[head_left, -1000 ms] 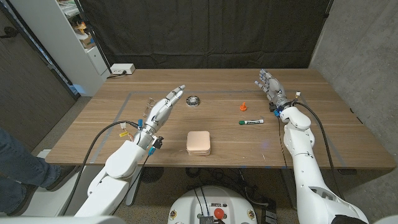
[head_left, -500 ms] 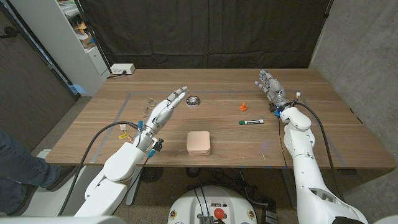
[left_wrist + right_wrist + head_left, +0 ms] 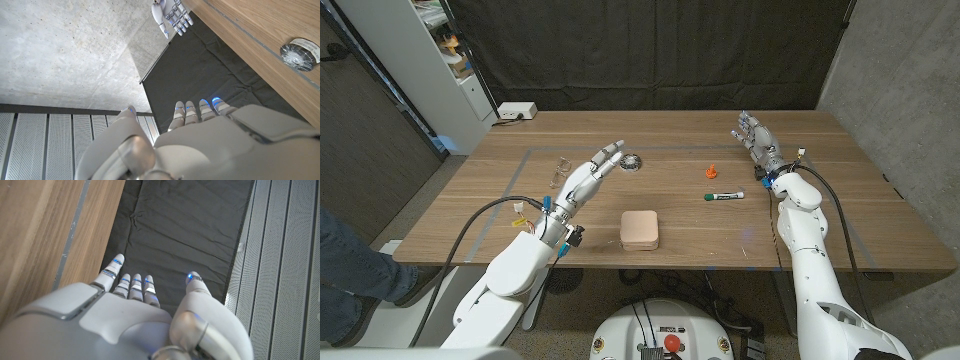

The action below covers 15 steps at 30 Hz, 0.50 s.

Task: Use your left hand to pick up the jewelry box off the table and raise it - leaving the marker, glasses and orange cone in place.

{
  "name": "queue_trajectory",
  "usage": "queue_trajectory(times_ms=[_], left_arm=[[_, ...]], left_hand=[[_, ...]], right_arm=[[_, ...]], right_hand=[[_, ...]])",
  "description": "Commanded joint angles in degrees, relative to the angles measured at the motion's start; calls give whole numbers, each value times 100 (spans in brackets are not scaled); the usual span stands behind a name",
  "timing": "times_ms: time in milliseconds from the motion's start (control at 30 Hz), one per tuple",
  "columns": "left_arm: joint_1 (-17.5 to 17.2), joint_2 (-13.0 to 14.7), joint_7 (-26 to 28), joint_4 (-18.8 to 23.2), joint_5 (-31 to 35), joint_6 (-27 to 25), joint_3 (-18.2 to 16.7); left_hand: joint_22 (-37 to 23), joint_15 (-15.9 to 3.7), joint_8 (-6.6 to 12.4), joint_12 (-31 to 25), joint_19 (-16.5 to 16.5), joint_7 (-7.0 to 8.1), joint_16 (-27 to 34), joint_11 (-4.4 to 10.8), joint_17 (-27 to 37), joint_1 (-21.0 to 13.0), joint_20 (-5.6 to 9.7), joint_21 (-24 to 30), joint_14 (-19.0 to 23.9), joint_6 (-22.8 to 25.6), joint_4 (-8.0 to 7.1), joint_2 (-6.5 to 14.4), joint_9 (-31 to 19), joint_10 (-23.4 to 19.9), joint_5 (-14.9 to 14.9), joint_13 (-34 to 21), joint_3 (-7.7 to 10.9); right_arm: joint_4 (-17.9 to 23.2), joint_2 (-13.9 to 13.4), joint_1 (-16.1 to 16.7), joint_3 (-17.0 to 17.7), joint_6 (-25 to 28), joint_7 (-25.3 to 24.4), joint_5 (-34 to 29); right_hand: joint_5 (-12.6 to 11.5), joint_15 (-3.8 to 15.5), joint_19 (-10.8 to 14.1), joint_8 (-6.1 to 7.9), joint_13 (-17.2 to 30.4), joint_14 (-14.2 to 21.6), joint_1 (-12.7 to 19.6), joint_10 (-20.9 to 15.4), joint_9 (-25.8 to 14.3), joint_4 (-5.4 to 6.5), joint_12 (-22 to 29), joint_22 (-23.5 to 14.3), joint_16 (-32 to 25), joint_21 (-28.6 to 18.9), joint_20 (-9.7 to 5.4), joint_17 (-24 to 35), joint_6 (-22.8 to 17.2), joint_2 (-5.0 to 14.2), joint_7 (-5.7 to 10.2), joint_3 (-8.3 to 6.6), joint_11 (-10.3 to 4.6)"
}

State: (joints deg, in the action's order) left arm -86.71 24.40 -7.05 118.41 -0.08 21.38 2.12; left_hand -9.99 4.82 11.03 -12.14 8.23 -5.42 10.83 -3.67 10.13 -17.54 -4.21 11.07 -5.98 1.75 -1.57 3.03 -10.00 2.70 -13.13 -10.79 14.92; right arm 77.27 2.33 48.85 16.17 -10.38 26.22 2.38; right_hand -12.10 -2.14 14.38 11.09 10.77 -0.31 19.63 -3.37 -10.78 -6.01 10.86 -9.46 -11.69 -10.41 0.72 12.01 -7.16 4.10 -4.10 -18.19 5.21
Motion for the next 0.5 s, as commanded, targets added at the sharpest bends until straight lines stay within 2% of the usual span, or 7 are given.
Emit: queue_trajectory(times_ms=[33,500], left_arm=[[-148,96,24,254,258,-148,-96],[-231,185,51,435,551,-333,-192]], left_hand=[[-14,16,30,-13,20,-20,0,-9,17,-64,-58,6,30,31,43,12,-22,0,5,-23,11],[-14,16,27,-10,20,-24,-2,-6,15,-115,-55,6,34,56,83,43,-23,-7,22,-23,36]], right_arm=[[-13,43,-6,34,-74,-16,62],[-82,44,-41,8,-193,-57,52]], right_hand=[[-14,-34,42,16,23,12,7,-8,-16,-7,47,-24,-7,-48,0,-2,-47,9,8,1,7],[-16,-26,43,19,23,19,11,-14,-16,-22,49,-24,-6,-48,5,-6,-56,-5,10,5,-1]])
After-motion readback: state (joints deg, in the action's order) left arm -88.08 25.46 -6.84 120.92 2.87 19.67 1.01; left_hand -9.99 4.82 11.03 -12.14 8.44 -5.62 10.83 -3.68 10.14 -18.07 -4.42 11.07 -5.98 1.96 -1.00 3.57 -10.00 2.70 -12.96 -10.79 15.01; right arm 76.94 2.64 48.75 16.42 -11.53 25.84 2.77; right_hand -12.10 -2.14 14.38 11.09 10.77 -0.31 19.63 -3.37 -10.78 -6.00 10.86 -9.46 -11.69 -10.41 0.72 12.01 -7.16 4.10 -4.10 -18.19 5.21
